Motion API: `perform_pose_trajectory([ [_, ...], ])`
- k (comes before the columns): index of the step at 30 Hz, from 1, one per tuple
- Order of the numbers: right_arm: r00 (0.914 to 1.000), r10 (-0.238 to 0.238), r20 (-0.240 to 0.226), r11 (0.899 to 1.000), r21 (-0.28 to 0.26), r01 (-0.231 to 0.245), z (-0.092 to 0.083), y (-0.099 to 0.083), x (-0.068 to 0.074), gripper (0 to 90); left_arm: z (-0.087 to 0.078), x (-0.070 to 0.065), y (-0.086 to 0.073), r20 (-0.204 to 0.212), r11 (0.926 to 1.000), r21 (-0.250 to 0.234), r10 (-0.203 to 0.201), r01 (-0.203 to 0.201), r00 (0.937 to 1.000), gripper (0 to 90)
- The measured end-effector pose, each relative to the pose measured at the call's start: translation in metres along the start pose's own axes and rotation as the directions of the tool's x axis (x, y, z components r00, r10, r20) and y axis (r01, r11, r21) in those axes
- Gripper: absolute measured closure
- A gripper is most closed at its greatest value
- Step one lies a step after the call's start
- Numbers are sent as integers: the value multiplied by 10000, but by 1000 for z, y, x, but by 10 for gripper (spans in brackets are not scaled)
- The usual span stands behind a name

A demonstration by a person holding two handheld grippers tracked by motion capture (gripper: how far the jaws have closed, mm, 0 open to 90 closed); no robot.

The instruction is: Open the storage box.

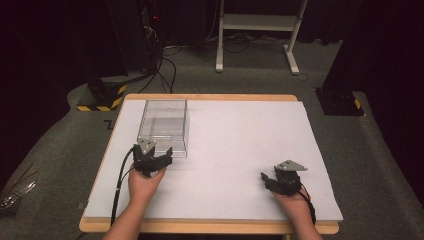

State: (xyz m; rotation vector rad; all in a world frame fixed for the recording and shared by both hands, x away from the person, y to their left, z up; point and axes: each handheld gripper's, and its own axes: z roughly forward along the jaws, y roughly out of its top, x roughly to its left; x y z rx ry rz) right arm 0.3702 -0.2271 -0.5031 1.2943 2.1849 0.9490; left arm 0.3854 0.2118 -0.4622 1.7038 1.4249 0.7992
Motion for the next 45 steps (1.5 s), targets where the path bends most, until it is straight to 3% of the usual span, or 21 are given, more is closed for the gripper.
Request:
perform_pose_trajectory([
  [7,10000,6,8,10000,17,-6,0,0,0,394,5,2,2,-30,9994,-167,-294,294,9996,214],
  [17,10000,0,8,10000,16,0,0,0,0,395,9,-4,8,-39,9993,-240,-288,287,9996,209],
  [20,10000,-2,8,10000,18,2,0,0,0,394,9,-8,8,-213,9991,-299,-313,307,9993,207],
  [27,10000,-4,3,10000,18,4,0,0,0,395,8,-10,6,-625,9974,-587,-444,408,9971,308],
  [45,10000,-37,5,10000,16,37,0,0,0,395,5,-12,4,-673,9970,-598,-522,482,9964,331],
])
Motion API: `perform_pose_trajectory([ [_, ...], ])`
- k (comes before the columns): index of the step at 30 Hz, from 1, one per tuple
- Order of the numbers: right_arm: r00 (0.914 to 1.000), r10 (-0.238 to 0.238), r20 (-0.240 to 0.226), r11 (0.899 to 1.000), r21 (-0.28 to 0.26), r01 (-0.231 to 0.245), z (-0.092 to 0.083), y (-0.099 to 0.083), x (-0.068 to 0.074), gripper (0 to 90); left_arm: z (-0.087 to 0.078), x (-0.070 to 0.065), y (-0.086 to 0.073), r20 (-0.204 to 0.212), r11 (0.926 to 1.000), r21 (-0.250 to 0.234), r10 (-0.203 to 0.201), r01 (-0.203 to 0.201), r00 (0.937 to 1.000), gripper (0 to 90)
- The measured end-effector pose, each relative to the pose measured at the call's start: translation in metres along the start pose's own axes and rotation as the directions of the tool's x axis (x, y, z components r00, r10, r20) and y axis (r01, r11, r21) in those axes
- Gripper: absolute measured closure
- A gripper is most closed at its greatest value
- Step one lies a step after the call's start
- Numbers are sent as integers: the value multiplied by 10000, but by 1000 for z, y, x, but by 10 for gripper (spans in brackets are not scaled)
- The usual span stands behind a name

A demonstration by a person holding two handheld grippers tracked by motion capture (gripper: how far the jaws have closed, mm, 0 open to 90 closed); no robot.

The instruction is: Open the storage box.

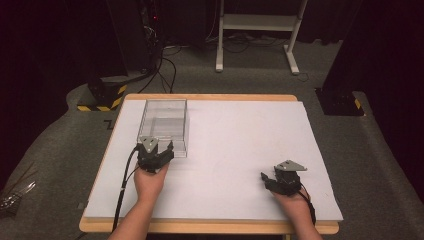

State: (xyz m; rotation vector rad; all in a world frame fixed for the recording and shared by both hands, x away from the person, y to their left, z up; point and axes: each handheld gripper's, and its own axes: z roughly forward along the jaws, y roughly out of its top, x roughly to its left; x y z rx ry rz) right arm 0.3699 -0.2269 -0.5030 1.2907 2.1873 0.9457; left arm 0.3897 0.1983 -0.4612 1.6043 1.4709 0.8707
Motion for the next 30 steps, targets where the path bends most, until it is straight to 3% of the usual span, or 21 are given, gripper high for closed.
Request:
perform_pose_trajectory([
  [18,10000,22,-11,10000,2,-22,0,0,0,395,-6,-1,-4,1,10000,-20,-7,7,10000,331],
  [30,10000,10,-22,10000,0,-10,0,0,0,395,-19,-3,-11,68,10000,-77,3,-3,10000,332],
])
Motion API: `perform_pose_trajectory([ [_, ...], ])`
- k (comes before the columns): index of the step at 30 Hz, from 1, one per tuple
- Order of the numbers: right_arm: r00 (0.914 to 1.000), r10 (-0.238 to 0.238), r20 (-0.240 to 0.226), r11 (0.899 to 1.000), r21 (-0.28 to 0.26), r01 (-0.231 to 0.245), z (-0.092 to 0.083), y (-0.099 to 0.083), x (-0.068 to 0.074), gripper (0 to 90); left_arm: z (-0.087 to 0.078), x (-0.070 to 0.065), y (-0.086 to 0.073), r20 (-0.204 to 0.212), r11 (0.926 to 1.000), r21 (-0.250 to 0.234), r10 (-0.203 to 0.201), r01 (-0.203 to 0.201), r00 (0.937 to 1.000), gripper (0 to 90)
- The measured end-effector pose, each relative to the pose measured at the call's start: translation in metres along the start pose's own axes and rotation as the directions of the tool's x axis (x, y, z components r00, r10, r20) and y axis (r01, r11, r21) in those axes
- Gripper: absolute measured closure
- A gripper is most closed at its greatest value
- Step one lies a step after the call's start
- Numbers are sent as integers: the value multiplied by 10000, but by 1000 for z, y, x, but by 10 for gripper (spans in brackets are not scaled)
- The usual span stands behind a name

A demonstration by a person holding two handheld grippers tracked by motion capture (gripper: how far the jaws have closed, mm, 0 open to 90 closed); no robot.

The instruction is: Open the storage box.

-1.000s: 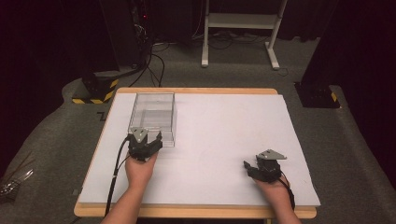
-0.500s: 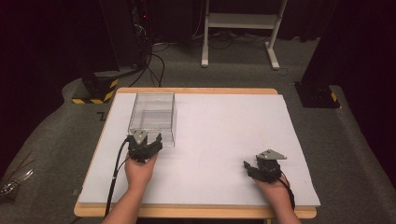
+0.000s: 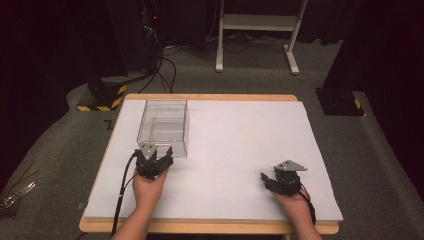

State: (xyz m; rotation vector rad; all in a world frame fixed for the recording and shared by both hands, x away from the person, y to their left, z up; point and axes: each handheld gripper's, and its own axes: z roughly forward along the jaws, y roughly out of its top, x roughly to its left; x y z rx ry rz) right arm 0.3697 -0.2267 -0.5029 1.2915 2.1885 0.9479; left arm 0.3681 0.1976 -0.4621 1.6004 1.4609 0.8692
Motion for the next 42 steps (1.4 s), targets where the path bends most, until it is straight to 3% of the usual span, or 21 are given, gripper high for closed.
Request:
perform_pose_trajectory([
  [21,10000,1,-51,10000,22,-1,0,0,0,384,-25,-2,-13,216,9999,34,108,-108,9997,332],
  [28,10000,14,56,9999,117,-15,1,1,0,248,-33,-2,-17,256,9999,22,116,-116,9996,333],
  [33,9996,-139,225,9997,192,135,2,1,2,211,-36,-3,-19,278,9999,-1,102,-102,9996,333],
  [38,9995,180,248,9993,328,-188,3,2,0,180,-40,-4,-22,297,10000,-29,85,-84,9995,333],
  [42,9985,-47,548,9996,264,33,2,1,3,167,-44,-4,-24,322,9999,-41,103,-101,9994,334],
])
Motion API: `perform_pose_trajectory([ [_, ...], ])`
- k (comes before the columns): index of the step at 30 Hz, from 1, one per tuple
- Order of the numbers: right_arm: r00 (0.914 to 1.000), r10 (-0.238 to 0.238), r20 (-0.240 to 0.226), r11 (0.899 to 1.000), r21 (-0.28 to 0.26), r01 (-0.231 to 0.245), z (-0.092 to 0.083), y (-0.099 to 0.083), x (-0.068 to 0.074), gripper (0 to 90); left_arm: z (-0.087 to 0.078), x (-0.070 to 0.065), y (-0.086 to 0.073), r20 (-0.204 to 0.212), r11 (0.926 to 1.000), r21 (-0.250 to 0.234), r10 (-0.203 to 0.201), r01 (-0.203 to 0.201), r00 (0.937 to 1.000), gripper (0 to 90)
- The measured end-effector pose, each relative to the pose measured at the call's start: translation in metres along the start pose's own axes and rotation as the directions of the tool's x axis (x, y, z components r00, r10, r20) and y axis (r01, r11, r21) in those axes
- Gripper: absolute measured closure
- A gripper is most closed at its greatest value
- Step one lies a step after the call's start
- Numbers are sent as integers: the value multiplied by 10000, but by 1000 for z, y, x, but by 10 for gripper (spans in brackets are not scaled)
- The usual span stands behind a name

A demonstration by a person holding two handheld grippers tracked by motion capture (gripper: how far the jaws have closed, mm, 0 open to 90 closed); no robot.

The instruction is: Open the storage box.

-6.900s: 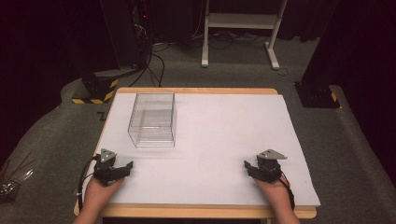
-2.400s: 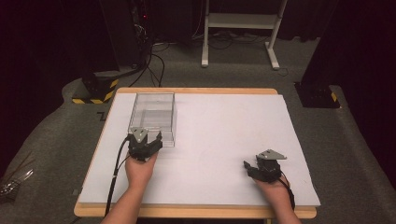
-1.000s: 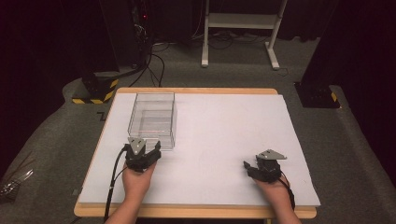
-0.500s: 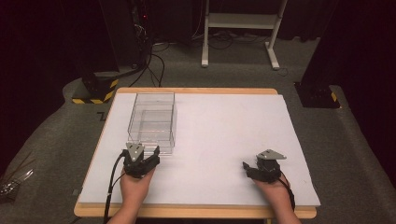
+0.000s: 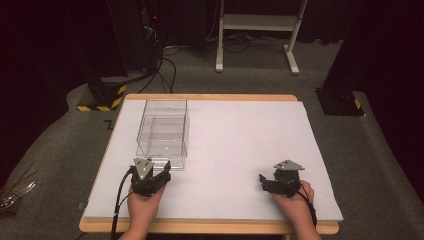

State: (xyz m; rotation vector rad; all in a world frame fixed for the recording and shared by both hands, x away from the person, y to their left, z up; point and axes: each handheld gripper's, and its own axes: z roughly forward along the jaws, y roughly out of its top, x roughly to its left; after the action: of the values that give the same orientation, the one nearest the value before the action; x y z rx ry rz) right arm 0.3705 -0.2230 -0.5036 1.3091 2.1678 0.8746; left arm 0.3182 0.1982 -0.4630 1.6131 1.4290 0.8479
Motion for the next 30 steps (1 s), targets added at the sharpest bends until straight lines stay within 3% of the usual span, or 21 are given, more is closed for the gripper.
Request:
perform_pose_trajectory([
  [5,9993,272,-243,9996,125,-269,1,0,-4,162,-4,0,-3,35,10000,-10,52,-52,10000,334],
  [30,9991,249,-336,9996,106,-246,1,0,-5,156,-29,-10,-20,47,10000,1,95,-95,9999,337],
])
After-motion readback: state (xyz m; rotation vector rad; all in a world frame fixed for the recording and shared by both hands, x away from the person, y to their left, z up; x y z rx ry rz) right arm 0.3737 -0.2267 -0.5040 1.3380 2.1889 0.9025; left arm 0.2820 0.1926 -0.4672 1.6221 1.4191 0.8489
